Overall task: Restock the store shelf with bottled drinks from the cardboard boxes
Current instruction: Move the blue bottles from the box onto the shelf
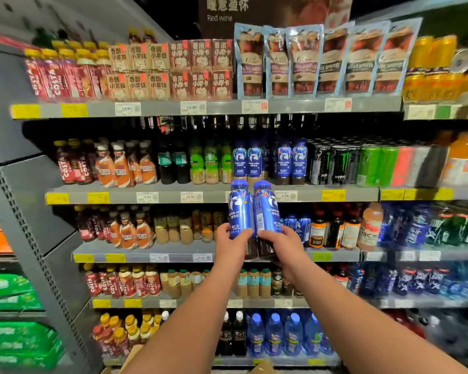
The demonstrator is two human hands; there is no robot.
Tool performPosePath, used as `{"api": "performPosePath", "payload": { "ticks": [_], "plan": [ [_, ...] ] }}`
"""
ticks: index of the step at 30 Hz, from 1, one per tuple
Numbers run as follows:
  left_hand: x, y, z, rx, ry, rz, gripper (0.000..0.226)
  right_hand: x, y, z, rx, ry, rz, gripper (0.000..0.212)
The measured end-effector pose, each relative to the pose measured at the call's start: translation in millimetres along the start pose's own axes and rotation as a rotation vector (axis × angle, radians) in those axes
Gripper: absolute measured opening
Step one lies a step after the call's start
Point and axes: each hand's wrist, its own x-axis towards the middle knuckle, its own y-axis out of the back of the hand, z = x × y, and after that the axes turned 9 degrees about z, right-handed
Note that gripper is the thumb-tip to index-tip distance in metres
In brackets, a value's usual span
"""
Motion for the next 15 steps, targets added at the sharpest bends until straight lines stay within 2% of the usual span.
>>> {"api": "performPosePath", "payload": {
  "ticks": [2, 8, 15],
  "plan": [
    [8.6, -3.5, 8.8, -0.055, 0.023, -0.002, 0.045, 5.4, -3.2, -8.6, -0.001, 0.012, -0.009, 0.039],
    [50.6, -16.0, 24.6, -0.158, 0.054, -0.036, 0.038, 36.8, -18.9, -27.8, 0.013, 0.029, 0.036, 0.039],
    [114.6, -38.3, 41.1, -0.160, 0.024, -0.217, 0.036, 84.7, -36.3, -46.2, 0.121, 0.035, 0.135, 0.033]
  ]
}}
